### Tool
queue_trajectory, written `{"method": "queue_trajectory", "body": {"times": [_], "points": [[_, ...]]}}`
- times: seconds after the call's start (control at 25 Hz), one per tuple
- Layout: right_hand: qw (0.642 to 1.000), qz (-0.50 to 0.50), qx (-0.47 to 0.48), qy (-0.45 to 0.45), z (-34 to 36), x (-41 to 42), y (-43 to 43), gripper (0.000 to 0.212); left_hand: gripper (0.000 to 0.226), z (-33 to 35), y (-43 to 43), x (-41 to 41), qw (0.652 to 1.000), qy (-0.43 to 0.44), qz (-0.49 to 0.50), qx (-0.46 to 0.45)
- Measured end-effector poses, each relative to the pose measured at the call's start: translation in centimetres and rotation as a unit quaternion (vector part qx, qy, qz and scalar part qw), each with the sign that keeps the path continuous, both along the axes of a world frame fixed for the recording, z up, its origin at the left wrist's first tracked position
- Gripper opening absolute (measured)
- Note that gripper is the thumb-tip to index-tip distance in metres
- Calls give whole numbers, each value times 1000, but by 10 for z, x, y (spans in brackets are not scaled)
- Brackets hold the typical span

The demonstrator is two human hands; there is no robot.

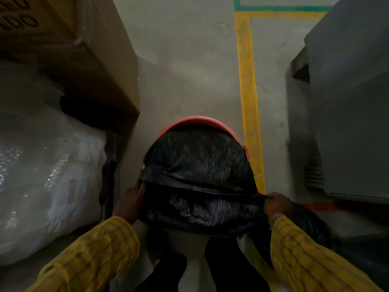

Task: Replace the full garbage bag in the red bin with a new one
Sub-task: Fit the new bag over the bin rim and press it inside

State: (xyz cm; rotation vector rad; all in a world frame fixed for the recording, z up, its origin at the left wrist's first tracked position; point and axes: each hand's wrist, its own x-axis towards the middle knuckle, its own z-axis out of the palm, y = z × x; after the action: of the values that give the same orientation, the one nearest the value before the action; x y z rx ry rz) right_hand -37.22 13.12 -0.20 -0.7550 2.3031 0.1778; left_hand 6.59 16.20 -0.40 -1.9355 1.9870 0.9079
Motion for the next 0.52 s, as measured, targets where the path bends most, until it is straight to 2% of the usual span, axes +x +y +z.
{"method": "queue_trajectory", "body": {"times": [0.08,0.16,0.24,0.32,0.36,0.4,0.48,0.52], "points": [[987,-131,-45,-82,-12,-1,-18,31,71,-11,-10,0,999,-17,12,-32],[954,-234,-103,-158,-24,-2,-38,36,73,-21,-26,5,997,-24,15,-70],[925,-285,-143,-205,-38,-3,-59,39,72,-30,-44,13,997,-7,33,-73],[900,-316,-190,-232,-40,8,-81,30,73,-43,-64,23,996,38,56,-64],[897,-319,-205,-229,-41,16,-90,17,74,-46,-76,23,993,62,72,-62],[904,-296,-223,-213,-45,21,-98,23,74,-49,-89,22,990,88,94,-64],[946,-173,-225,-155,-51,27,-108,54,68,-46,-114,16,979,132,135,-72],[963,-96,-227,-108,-53,28,-112,58,62,-45,-124,12,976,145,144,-80]]}}
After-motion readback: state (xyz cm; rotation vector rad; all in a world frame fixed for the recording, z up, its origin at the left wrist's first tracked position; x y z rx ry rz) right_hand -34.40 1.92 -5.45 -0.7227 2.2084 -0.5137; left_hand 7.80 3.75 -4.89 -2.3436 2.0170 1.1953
